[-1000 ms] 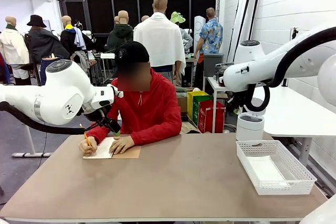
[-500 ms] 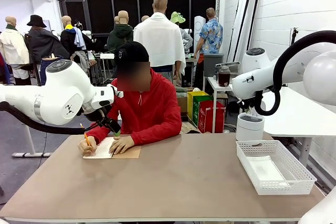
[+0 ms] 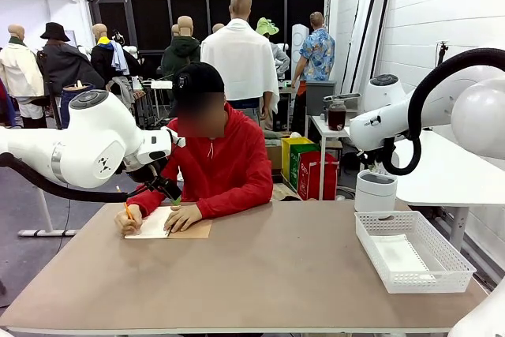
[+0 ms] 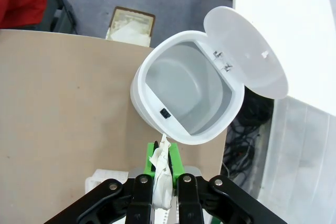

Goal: Sort the paper based on its condition.
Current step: If a person hands you a paper, place it in the Organizing basket , and if it's crumpled, put it in the Trash can.

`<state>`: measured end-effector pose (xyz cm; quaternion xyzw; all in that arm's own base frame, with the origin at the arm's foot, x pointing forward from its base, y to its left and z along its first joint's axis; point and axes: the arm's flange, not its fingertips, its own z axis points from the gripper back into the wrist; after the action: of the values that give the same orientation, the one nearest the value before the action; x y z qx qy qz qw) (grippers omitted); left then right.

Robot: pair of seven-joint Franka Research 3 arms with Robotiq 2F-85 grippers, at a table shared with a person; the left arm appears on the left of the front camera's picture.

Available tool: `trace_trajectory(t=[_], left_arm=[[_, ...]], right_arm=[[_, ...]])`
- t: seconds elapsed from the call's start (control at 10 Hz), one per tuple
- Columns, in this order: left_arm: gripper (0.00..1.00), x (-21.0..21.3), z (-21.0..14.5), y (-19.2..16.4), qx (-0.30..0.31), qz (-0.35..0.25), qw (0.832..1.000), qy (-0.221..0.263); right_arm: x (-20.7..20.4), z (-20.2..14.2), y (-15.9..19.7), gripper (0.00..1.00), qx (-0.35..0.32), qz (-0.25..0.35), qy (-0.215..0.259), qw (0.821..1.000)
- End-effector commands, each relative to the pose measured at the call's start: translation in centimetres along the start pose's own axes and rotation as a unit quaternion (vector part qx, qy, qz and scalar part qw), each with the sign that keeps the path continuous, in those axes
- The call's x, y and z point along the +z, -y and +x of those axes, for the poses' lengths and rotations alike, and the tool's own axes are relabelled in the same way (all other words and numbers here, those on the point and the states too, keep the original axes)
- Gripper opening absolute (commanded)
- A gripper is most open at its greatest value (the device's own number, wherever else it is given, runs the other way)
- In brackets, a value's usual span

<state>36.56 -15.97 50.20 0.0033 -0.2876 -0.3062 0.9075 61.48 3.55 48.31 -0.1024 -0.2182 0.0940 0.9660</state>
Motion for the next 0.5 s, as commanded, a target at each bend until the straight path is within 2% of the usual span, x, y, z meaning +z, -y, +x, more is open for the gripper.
trace_trajectory(t=[0.0, 0.2, 0.4], left_arm=[[1.0, -0.1, -0.1, -0.1, -0.003, -0.001, 1.0, 0.002], [1.0, -0.1, -0.1, -0.1, -0.003, -0.001, 1.0, 0.002], [1.0, -0.1, -0.1, -0.1, -0.003, -0.001, 1.0, 0.002]], right_arm=[[0.0, -0.2, 0.1, 0.08, 0.002, 0.0, -0.001, 1.0], [0.0, 0.0, 0.0, 0.08, 0.0, 0.0, 0.0, 1.0], [-1.6, 1.2, 0.4, 0.08, -0.029, -0.027, 0.014, 0.999]])
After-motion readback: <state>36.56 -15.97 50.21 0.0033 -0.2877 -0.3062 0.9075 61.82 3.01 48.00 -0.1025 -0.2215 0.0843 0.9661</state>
